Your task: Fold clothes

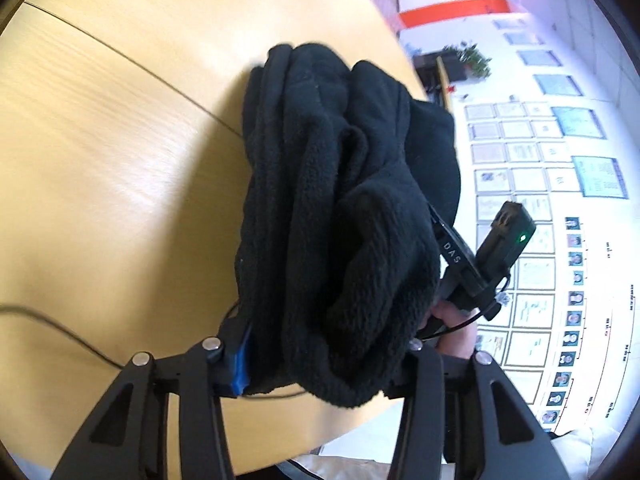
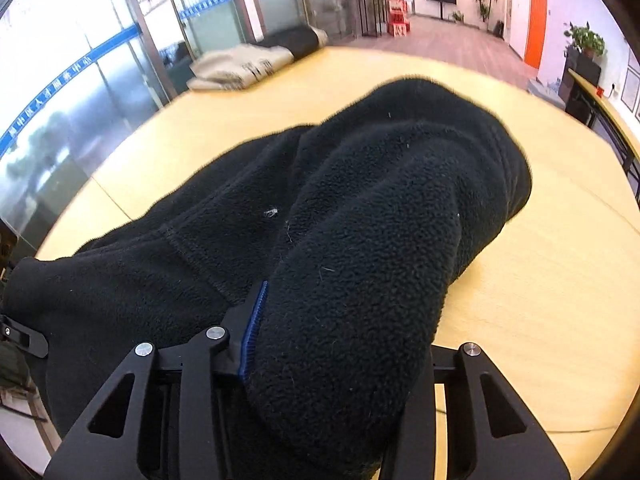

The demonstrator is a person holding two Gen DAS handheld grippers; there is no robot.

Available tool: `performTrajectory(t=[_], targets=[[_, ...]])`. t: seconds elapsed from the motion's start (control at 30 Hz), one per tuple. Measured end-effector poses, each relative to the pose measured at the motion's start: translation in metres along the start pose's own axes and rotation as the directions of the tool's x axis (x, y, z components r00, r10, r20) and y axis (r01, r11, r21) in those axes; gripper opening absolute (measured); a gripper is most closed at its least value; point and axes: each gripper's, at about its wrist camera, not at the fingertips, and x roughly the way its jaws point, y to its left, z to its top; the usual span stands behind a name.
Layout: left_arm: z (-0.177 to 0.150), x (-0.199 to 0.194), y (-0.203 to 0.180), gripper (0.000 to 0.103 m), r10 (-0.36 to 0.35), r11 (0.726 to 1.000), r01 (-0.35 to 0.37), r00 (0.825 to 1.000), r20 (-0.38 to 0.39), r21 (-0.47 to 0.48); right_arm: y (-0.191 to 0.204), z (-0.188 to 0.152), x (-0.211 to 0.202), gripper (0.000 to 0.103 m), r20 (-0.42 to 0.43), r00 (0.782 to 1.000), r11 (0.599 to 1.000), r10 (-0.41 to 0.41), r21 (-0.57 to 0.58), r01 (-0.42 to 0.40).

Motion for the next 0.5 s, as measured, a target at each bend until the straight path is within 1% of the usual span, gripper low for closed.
performTrajectory(t=[0.03, 0.13, 0.2, 0.27, 0.3, 0.37, 0.43, 0.47, 0.5], targets=[[-0.016, -0.007, 0.004, 0.049, -0.001, 1.0, 0.001, 1.0, 0.017, -0.005, 0.013, 0.005, -0.009, 0.038, 0.013, 1.0, 1.0, 0.011, -0.009, -0.011], [-0.051, -0.028, 0.0, 0.049, -0.01, 1.0, 0.012, 0.996, 0.083, -0.024, 0.049, 0.025, -0.024, 0.038, 0.037, 0.998, 0.998, 0.053, -0.032, -0.052], [-0.053, -0.057, 0.0, 0.049, -0.013, 1.0, 0.017, 0.991, 0.136, -0.026, 0.077, 0.046, -0.033, 0.038, 0.061, 0.995, 0.996, 0.083, -0.048, -0.08], [-0.045, -0.091, 0.0, 0.049, -0.009, 1.0, 0.013, 0.982, 0.188, -0.018, 0.1, 0.073, -0.04, 0.038, 0.092, 0.989, 0.992, 0.112, -0.069, -0.106], [-0.049, -0.117, 0.009, 0.049, -0.004, 1.0, 0.006, 0.977, 0.211, -0.009, 0.106, 0.083, -0.049, 0.038, 0.109, 0.985, 0.989, 0.131, -0.079, -0.123], [-0.062, -0.173, 0.029, 0.049, 0.006, 1.0, -0.008, 0.967, 0.256, 0.009, 0.134, 0.117, -0.041, 0.038, 0.133, 0.977, 0.984, 0.167, -0.091, -0.155], [-0.028, -0.219, 0.052, 0.05, 0.023, 0.999, -0.033, 0.954, 0.3, 0.029, 0.171, 0.155, -0.026, 0.038, 0.158, 0.965, 0.976, 0.21, -0.093, -0.197], [-0.003, -0.24, 0.064, 0.051, 0.035, 0.998, -0.049, 0.948, 0.315, 0.039, 0.19, 0.178, -0.005, 0.038, 0.166, 0.959, 0.972, 0.231, -0.08, -0.22], [0.03, -0.255, 0.087, 0.052, 0.057, 0.996, -0.078, 0.944, 0.326, 0.052, 0.209, 0.201, 0.015, 0.038, 0.174, 0.952, 0.968, 0.251, -0.066, -0.243]])
